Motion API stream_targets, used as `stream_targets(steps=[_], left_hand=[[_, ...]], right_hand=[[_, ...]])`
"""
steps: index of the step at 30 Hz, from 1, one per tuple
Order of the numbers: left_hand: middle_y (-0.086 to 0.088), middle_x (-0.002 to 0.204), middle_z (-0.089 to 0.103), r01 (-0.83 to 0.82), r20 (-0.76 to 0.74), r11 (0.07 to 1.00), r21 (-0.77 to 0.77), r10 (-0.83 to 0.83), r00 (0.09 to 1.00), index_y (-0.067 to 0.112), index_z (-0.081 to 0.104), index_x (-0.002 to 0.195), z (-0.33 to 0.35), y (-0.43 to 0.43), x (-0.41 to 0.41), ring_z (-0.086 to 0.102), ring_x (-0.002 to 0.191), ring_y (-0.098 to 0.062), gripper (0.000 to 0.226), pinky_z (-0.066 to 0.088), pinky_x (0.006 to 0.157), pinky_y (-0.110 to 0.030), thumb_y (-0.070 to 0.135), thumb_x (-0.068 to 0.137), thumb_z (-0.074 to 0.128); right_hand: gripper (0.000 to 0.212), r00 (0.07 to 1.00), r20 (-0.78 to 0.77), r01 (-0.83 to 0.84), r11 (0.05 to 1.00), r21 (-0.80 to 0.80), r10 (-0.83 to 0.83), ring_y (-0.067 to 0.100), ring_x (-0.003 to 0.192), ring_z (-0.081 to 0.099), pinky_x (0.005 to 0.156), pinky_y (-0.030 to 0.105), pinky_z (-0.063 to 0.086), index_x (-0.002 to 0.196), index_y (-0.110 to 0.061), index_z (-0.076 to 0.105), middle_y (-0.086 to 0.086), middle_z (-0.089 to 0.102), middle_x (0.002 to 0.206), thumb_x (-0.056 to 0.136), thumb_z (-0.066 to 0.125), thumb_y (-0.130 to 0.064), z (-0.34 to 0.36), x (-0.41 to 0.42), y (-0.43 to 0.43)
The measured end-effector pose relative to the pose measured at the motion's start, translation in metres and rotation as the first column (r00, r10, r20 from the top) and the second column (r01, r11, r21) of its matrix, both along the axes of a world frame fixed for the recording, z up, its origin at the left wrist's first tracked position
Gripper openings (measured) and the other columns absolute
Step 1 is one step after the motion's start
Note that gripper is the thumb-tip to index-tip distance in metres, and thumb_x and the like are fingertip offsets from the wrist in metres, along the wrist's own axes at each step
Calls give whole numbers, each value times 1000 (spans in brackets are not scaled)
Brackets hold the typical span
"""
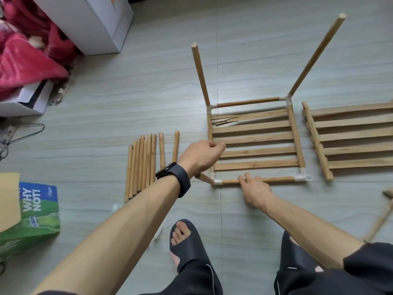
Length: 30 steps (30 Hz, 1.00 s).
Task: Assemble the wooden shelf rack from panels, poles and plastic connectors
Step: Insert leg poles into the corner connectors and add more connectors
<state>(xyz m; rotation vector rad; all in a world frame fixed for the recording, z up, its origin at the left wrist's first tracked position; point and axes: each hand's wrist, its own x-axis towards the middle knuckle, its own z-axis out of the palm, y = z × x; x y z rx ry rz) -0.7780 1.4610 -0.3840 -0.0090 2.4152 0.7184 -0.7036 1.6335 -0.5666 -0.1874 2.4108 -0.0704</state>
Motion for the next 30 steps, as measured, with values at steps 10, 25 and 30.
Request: stream_targets(steps=[10, 25, 30], left_hand=[[6, 58, 53, 20, -625, 1000, 16, -6, 781, 20, 51, 65, -15, 14, 31, 52, 56, -18, 38, 40, 49, -31, 37, 98, 47], [-3, 86, 75, -582, 59, 593, 557, 671, 739, 20, 72, 86, -46, -59, -5, 69, 81, -16, 22, 54, 63, -24, 29, 96, 55], [-12, 121, 62, -492, -20, 830, -264, 505, 863, 11, 55, 120, -128, -182, 5, 60, 106, -31, 26, 53, 87, -41, 26, 99, 49]], right_hand=[[60, 999, -23, -35, 999, -1, 35, 35, 117, 46, 90, 45, 51, 152, -14, 22, 10, 32, 139, 98, 47, -14, -9, 0, 6], [41, 994, -53, -97, 993, 63, 100, 33, 118, 58, 92, 44, 51, 132, -21, 53, 7, 52, 135, 100, 41, -43, 25, -45, -16], [74, 992, -89, -97, 995, -33, 93, 37, 154, 11, 120, 55, 26, 161, -25, 13, 6, 2, 171, 99, 43, -51, 8, -48, -33]])
